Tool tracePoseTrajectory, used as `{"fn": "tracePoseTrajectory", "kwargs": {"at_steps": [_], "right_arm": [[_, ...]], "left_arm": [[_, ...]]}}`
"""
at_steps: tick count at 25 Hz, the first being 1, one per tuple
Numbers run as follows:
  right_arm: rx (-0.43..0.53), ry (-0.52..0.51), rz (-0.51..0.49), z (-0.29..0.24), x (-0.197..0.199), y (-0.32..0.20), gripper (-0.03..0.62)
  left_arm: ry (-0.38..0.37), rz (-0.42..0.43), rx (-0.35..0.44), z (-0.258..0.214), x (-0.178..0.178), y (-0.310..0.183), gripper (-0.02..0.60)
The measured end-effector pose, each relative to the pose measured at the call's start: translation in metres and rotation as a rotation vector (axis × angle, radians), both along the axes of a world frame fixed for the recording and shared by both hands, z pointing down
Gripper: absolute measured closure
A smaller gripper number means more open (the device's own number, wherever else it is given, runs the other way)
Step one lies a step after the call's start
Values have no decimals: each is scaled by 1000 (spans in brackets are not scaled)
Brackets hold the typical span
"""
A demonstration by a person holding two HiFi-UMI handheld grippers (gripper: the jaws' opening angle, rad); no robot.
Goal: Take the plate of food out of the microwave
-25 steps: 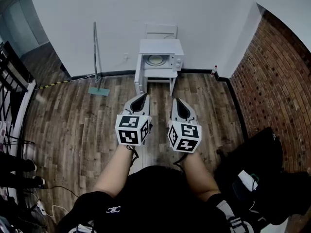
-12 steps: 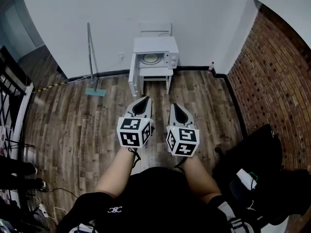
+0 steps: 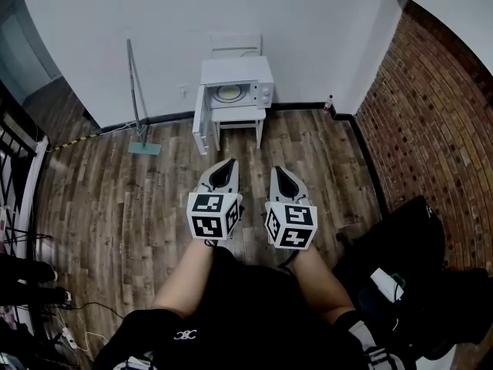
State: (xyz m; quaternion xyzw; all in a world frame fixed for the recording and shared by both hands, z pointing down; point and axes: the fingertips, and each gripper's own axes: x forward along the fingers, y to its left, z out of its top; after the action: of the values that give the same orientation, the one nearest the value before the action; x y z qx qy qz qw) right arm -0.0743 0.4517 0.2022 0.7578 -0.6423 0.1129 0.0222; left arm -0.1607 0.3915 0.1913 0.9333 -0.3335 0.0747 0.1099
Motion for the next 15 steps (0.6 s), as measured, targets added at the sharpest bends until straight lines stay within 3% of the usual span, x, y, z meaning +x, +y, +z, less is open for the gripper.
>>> {"fn": "tracePoseTrajectory", "kwargs": {"at_steps": [8,15], "right_arm": [[-25,1,-20,12,10,-34,588],[-44,4,-16,25,29,-96,588]], "left_arm": [[19,25,-20,8,19,-26,584],[26,8,-6,10,32,-89,584]]}}
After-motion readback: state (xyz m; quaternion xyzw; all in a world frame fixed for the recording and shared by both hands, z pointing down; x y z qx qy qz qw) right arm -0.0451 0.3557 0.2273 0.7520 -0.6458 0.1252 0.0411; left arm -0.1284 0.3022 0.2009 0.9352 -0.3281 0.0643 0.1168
